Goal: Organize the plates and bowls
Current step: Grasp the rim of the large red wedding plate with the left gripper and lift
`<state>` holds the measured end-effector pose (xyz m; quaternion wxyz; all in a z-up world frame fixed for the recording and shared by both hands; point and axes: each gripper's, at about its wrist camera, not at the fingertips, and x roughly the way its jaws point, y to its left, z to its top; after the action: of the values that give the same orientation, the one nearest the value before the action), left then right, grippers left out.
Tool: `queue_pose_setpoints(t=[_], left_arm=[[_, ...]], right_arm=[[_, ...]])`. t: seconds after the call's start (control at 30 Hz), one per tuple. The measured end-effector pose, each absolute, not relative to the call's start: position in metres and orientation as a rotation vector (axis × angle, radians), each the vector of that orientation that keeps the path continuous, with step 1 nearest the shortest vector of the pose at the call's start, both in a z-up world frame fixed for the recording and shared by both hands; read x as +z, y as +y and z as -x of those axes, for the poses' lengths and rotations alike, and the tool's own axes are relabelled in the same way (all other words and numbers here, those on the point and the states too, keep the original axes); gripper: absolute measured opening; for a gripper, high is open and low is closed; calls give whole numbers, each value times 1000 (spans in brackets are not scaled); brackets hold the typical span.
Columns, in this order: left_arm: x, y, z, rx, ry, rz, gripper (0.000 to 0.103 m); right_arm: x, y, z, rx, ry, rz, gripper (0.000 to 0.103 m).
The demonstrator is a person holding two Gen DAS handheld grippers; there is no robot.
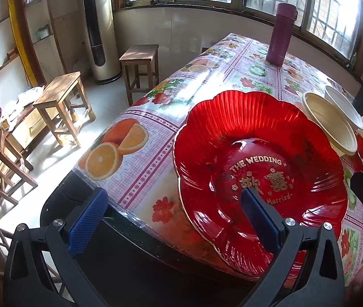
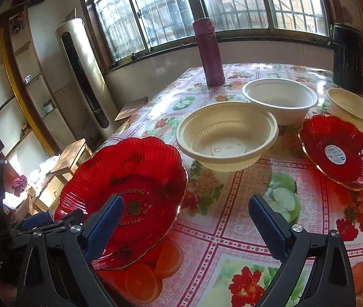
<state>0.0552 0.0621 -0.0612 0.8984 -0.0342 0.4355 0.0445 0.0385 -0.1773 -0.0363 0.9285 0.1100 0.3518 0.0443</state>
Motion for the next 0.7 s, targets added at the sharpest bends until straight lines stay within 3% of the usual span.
queue_pose_setpoints(t=[0.03, 0.07, 0.1, 0.17, 0.2, 0.33, 0.53, 0.7], left_arm=[[-61, 64, -56, 94, 897, 71, 101], [-61, 65, -57, 92, 894, 69, 99], [-62, 66, -59, 91, 896, 65, 96], [-64, 66, -63, 79, 907, 64, 92], [-67, 66, -65, 69, 918, 60, 86], [-75, 61, -69, 50, 943, 26, 68], [-75, 54, -72, -15, 954, 30, 41], [-74, 47, -66, -58, 967, 28, 35]], right_arm=[[-38, -176, -42, 88, 731, -226, 93], [-40, -174, -45, 88, 742, -223, 84], [-42, -173, -49, 92, 759, -220, 67], [-50, -168, -58, 98, 810, -211, 44], [-55, -166, -62, 89, 843, -204, 38], [-72, -169, -72, 109, 916, -264, 33], [-69, -162, -71, 128, 877, -225, 12], [-68, -160, -72, 148, 876, -230, 13]])
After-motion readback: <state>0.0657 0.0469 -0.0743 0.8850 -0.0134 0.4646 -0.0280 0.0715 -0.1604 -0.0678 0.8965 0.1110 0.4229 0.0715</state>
